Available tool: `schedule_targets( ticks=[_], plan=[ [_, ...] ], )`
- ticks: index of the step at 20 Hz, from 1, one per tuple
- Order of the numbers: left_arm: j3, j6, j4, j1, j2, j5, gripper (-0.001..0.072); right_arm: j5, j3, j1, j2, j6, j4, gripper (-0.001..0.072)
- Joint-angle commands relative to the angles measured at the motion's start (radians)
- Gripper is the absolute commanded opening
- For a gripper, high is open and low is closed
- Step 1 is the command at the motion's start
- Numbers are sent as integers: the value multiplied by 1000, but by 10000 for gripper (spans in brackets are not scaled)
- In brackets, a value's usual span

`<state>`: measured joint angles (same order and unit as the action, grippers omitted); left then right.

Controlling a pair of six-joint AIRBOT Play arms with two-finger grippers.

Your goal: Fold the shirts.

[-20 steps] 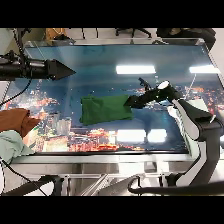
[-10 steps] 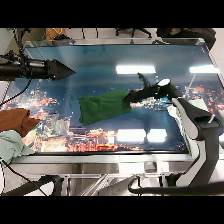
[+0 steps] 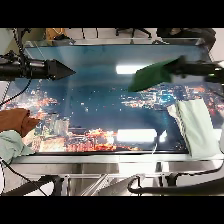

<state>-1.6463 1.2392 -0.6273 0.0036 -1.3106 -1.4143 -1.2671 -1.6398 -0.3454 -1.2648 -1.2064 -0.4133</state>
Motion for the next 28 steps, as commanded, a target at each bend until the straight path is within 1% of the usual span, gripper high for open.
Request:
schedule_targets(
  ticks=[1, 3, 4, 7, 8, 9, 11, 13, 16, 19, 20, 21, 22, 23, 26, 28],
  plan=[
    [0, -1, -1, 1, 0, -1, 16, -35, -4, -202, 123, -135, -68, 17],
    [0, -1, -1, 1, 0, -1, 16, -100, -3, -289, 183, -187, -180, 17],
    [0, -1, -1, 1, 0, -1, 16, -143, -2, -321, 212, -235, -269, 17],
    [0, -1, -1, 1, 0, -11, 16, -307, 38, -344, 304, -412, -633, 17],
    [0, -1, 0, 1, 0, -14, 16, -354, 63, -344, 338, -453, -735, 17],
    [0, -1, 0, 1, 0, -16, 16, -379, 97, -344, 380, -484, -827, 17],
    [0, -1, 0, 1, 0, -16, 16, -383, 167, -344, 461, -514, -966, 18],
    [0, -1, 0, 1, 0, -16, 16, -383, 248, -344, 529, -551, -1038, 18],
    [0, -1, 0, 1, 0, -16, 16, -394, 398, -344, 599, -568, -1076, 19],
    [0, -1, 0, 1, 0, -16, 16, -388, 566, -344, 645, -589, -1155, 25],
    [0, -1, -1, 1, 0, -17, 16, -387, 607, -344, 648, -589, -1186, 137],
    [0, -1, -1, 1, 0, -19, 16, -388, 634, -344, 644, -589, -1219, 409],
    [0, -1, -1, 1, 0, -20, 16, -387, 639, -344, 637, -589, -1229, 598],
    [0, -1, -1, 1, 0, -20, 16, -373, 637, -343, 634, -589, -1226, 609],
    [0, -1, -1, 1, -1, -19, 16, -319, 636, -342, 635, -588, -1204, 600],
    [0, -1, -1, 1, -3, -19, 16, -288, 636, -341, 635, -578, -1142, 598]
  ],
)
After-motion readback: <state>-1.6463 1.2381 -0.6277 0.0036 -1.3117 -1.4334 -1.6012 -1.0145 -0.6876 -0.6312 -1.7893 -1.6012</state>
